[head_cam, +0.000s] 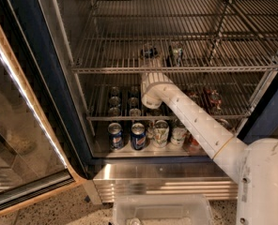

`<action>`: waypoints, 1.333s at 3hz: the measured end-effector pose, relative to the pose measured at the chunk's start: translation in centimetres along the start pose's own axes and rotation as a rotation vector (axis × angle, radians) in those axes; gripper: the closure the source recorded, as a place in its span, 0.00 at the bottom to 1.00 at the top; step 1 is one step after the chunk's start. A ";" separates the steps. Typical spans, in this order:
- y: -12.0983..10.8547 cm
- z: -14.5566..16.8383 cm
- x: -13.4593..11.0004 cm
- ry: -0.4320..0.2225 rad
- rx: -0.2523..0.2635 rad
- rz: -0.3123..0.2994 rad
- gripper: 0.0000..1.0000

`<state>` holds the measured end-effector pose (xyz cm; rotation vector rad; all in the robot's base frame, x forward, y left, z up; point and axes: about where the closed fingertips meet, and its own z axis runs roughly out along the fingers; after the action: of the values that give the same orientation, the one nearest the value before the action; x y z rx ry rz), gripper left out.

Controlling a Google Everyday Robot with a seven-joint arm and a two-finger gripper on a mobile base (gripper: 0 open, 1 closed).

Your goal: Pick pepsi can from middle shelf of fridge

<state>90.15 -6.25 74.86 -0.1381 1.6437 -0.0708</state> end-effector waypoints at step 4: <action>0.6 -1.9 -1.3 -0.036 -0.037 0.068 1.00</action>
Offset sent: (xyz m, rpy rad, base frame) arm -0.0118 0.0036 0.0108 0.0405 -0.0111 0.0286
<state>88.33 -5.55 76.22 -0.1105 1.6131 0.0139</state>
